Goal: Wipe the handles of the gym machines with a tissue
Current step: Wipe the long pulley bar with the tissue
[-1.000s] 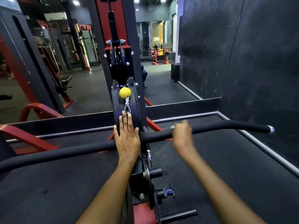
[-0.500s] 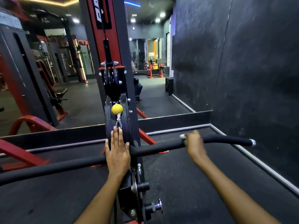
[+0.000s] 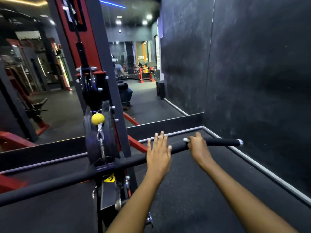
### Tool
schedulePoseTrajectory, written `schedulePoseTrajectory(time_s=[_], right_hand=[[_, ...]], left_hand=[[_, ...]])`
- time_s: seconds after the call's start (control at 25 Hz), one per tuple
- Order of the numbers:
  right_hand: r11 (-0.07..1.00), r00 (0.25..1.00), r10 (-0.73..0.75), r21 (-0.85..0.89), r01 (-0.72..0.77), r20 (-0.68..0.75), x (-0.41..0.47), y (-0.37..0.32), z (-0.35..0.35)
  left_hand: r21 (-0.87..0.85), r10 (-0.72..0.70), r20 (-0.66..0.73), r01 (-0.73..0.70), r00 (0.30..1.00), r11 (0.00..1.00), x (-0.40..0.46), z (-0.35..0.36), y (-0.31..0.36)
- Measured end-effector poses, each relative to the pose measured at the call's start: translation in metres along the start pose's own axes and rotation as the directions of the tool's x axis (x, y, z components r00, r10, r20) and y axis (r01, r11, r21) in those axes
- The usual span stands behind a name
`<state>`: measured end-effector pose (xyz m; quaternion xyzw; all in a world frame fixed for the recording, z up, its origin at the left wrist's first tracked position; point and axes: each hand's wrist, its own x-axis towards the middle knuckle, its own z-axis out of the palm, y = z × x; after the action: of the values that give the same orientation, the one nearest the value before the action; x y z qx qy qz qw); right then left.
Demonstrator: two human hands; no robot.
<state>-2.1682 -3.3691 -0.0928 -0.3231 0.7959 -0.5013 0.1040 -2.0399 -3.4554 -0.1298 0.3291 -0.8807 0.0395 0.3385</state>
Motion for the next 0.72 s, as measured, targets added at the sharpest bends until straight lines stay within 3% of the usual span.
schedulePoseTrajectory(time_s=[0.08, 0.16, 0.2, 0.24, 0.32, 0.4, 0.52, 0.6, 0.68, 0.72], right_hand=[[0.994, 0.980, -0.111, 0.005, 0.112, 0.168, -0.009, -0.003, 0.020], [0.934, 0.928, -0.299, -0.132, 0.332, 0.220, -0.007, 0.007, 0.013], [0.926, 0.935, -0.293, -0.183, 0.329, 0.198, 0.002, 0.015, 0.000], [0.957, 0.972, -0.209, -0.181, 0.225, 0.106, 0.013, 0.023, -0.015], [1.000, 0.995, 0.021, 0.020, -0.019, -0.093, 0.028, 0.033, -0.030], [0.999, 0.996, -0.016, 0.029, 0.018, -0.082, 0.021, 0.024, -0.011], [0.989, 0.975, -0.144, 0.037, 0.140, 0.168, 0.000, 0.019, 0.011], [0.996, 0.992, -0.089, 0.034, 0.086, 0.091, 0.011, 0.028, -0.013], [0.999, 0.995, 0.037, 0.035, -0.034, -0.090, 0.032, 0.043, -0.037], [0.999, 0.991, 0.025, -0.020, -0.028, -0.128, 0.035, 0.045, -0.039]], left_hand=[[0.015, -0.029, 0.080, 0.028, 0.996, 0.999, -0.009, 0.018, 0.005], [0.043, -0.044, 0.097, 0.040, 0.994, 0.998, -0.016, 0.026, 0.004], [0.068, -0.041, 0.100, 0.035, 0.994, 0.997, -0.018, 0.028, 0.002], [0.091, -0.037, 0.097, 0.028, 0.995, 0.995, -0.020, 0.030, 0.000], [0.124, -0.032, 0.091, 0.021, 0.995, 0.992, -0.021, 0.029, 0.000], [0.125, -0.039, 0.085, 0.028, 0.996, 0.992, -0.022, 0.028, 0.002], [0.120, -0.045, 0.081, 0.035, 0.996, 0.992, -0.022, 0.028, 0.002], [0.124, -0.033, 0.087, 0.022, 0.996, 0.992, -0.022, 0.028, 0.001], [0.127, -0.038, 0.099, 0.025, 0.994, 0.992, -0.023, 0.027, 0.003], [0.128, -0.046, 0.099, 0.033, 0.994, 0.991, -0.023, 0.027, 0.005]])
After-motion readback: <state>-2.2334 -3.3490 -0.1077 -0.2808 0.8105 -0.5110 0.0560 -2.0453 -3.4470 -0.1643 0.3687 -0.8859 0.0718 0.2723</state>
